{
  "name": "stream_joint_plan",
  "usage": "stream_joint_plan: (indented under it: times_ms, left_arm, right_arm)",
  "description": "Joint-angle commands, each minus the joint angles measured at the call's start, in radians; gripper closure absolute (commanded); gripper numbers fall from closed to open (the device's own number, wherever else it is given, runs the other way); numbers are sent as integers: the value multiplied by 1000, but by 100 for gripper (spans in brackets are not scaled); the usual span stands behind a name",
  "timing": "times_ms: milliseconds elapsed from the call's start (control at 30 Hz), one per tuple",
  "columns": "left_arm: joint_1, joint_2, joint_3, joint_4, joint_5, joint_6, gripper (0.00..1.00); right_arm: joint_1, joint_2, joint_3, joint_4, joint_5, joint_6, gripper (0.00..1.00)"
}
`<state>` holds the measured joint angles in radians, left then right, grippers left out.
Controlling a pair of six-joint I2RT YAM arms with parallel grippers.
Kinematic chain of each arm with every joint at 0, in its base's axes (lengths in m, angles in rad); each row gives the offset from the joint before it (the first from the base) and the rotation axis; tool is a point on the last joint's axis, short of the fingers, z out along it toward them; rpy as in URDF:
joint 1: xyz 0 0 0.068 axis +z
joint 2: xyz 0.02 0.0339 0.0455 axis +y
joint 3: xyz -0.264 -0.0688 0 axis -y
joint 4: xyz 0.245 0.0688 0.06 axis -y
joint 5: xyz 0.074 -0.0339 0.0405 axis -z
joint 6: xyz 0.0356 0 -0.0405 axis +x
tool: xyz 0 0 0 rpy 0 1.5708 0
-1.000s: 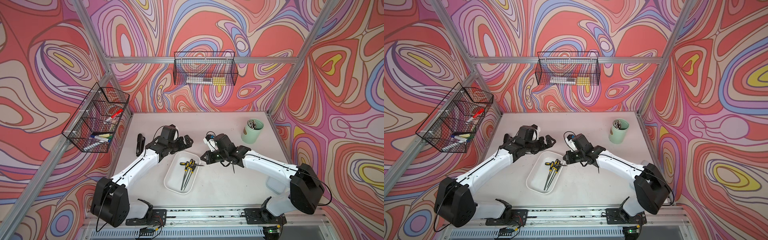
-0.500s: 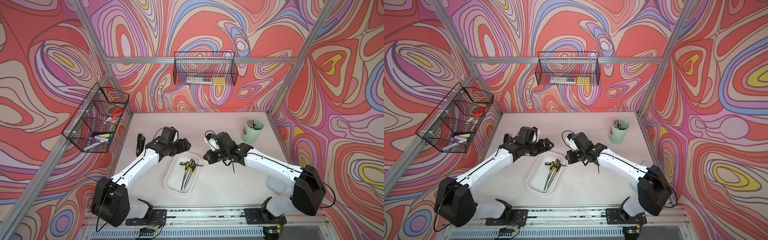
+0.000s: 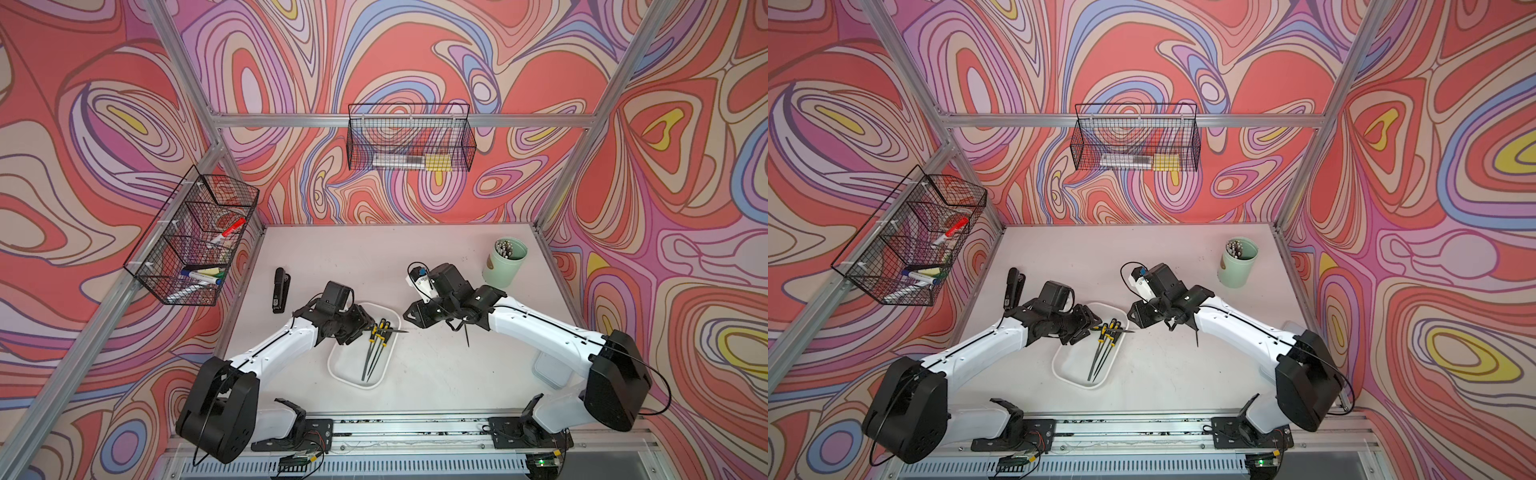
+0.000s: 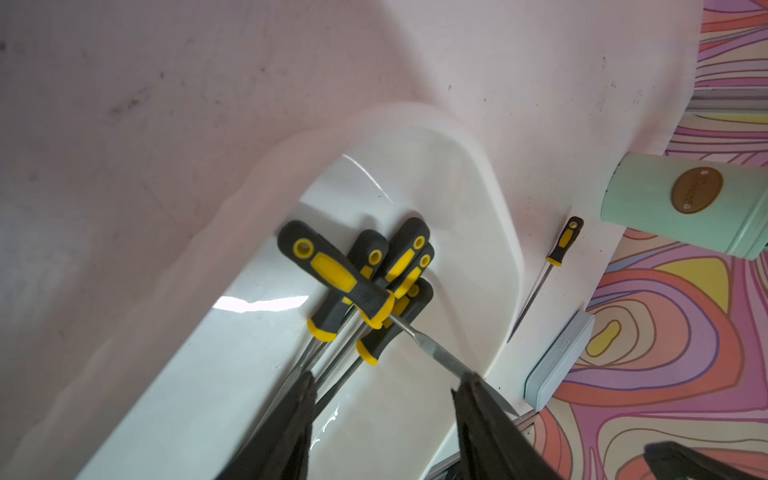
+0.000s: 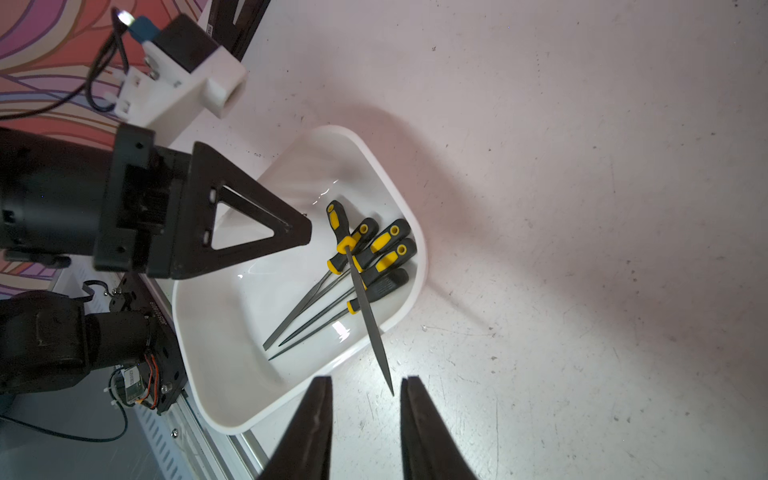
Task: Take the file tool out of the storage box
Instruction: Pick up the file tool from the storage box.
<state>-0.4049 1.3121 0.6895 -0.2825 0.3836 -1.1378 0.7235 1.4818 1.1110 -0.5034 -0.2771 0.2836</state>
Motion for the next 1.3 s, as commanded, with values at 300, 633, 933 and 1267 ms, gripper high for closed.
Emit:
stream_joint_plan:
  times_ms: [300, 633, 933, 1267]
  left_arm:
    - [6, 42, -84, 264, -15, -239, 44]
    - [6, 127, -51, 254, -18, -255, 52]
    - [5, 176, -42, 271, -3, -260, 60]
    - [5, 188, -28, 256, 1, -246, 72]
  right_arm:
    - [7, -17, -22, 26, 1, -24, 70]
    - [7, -28, -36, 18, 13, -23, 70]
    - [7, -29, -53, 26, 17, -20, 70]
    - [7, -35, -66, 31, 18, -17, 71]
